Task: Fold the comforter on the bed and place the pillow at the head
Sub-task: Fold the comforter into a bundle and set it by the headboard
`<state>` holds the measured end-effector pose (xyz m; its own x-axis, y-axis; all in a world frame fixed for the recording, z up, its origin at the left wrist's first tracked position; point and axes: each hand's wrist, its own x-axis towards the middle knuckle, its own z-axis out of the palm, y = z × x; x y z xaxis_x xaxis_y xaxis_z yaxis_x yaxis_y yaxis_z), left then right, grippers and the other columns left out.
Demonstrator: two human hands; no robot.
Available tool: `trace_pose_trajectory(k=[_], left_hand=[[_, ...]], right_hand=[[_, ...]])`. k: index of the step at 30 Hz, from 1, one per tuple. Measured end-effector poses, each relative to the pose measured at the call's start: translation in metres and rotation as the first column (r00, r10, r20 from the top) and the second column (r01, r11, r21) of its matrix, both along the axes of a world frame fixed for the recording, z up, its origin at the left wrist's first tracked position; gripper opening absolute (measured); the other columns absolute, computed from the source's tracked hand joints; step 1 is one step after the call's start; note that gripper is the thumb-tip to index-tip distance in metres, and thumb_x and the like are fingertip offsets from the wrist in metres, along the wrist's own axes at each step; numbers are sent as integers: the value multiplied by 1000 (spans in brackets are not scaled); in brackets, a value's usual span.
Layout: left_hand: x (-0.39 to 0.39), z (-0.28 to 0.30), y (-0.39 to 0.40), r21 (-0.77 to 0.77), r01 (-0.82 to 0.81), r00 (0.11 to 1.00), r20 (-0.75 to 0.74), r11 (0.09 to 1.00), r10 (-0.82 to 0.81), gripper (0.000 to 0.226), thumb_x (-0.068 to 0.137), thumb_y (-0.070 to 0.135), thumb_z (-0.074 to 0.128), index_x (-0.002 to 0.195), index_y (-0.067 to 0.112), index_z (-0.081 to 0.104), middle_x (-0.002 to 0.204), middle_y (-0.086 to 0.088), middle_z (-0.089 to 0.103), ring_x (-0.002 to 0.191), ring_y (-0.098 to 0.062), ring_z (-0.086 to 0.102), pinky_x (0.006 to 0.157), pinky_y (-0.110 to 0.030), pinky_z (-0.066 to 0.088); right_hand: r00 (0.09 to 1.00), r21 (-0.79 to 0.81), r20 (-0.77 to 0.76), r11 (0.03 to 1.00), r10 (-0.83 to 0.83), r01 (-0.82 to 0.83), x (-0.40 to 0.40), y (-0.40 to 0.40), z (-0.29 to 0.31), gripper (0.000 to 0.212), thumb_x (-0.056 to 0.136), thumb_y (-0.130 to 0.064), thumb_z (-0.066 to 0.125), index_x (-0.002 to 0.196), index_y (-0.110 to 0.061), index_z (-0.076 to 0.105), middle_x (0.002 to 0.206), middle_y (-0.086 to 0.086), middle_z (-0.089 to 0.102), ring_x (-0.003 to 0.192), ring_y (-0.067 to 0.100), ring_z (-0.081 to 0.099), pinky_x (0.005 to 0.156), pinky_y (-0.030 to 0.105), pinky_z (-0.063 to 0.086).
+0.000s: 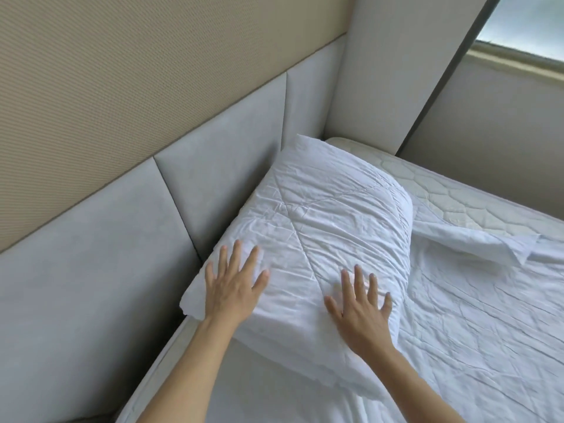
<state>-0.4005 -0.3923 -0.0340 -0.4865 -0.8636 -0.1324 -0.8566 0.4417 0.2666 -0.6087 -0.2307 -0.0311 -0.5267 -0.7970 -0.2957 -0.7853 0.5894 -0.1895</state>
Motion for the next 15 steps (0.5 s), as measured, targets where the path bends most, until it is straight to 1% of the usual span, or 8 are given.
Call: trace_pose_trajectory(k=[1, 3, 6, 8, 11, 15], left_hand=[[5, 19, 5, -30, 18, 999, -37, 999, -19, 77, 91, 71, 1, 158, 38, 18, 170, 0, 5, 156, -29, 2, 122, -55, 8], [15, 59, 15, -97, 45, 990, -127, 994, -57, 75, 94, 69, 10, 159, 34, 23, 169, -3, 12, 155, -31, 8, 122, -57, 12], [24, 129, 29, -192, 91, 960, -243, 977, -137, 71, 95, 67, 19, 159, 36, 18, 169, -4, 12, 156, -29, 5, 122, -56, 10], [27, 177, 42, -251, 115, 935, -300, 961, -190, 71, 95, 68, 20, 159, 39, 14, 170, -2, 10, 156, -27, 0, 123, -53, 7], [26, 240, 63, -321, 146, 896, -359, 936, -263, 72, 93, 72, 18, 158, 42, 12, 170, 0, 8, 157, -24, -4, 123, -51, 4], [19, 298, 89, -411, 193, 851, -381, 891, -361, 74, 92, 77, 13, 158, 43, 10, 170, -1, 10, 157, -27, 1, 123, -56, 8]], right_hand=[[999, -36, -18, 999, -27, 26, 3, 2, 21, 90, 81, -77, -8, 160, -33, -9, 169, -3, -21, 155, 28, -22, 122, 61, -8], [995, -139, -58, 988, -76, 67, 13, 8, 67, 90, 82, -76, -5, 161, -33, -7, 169, -4, -18, 155, 27, -20, 122, 60, -6], [989, -278, -92, 957, -115, 85, 31, 15, 143, 84, 88, -75, 4, 160, -34, -6, 169, -6, -19, 155, 25, -21, 122, 59, -7], [983, -357, -126, 930, -135, 82, 45, 27, 194, 82, 88, -74, 7, 160, -36, -4, 169, -8, -17, 155, 24, -20, 122, 58, -8], [972, -434, -163, 897, -171, 85, 63, 49, 259, 82, 87, -73, 8, 160, -37, -4, 169, -9, -17, 156, 24, -19, 122, 58, -6], [951, -479, -204, 871, -230, 108, 71, 86, 322, 84, 85, -74, 7, 160, -37, -2, 170, -8, -15, 156, 25, -17, 123, 59, -4]])
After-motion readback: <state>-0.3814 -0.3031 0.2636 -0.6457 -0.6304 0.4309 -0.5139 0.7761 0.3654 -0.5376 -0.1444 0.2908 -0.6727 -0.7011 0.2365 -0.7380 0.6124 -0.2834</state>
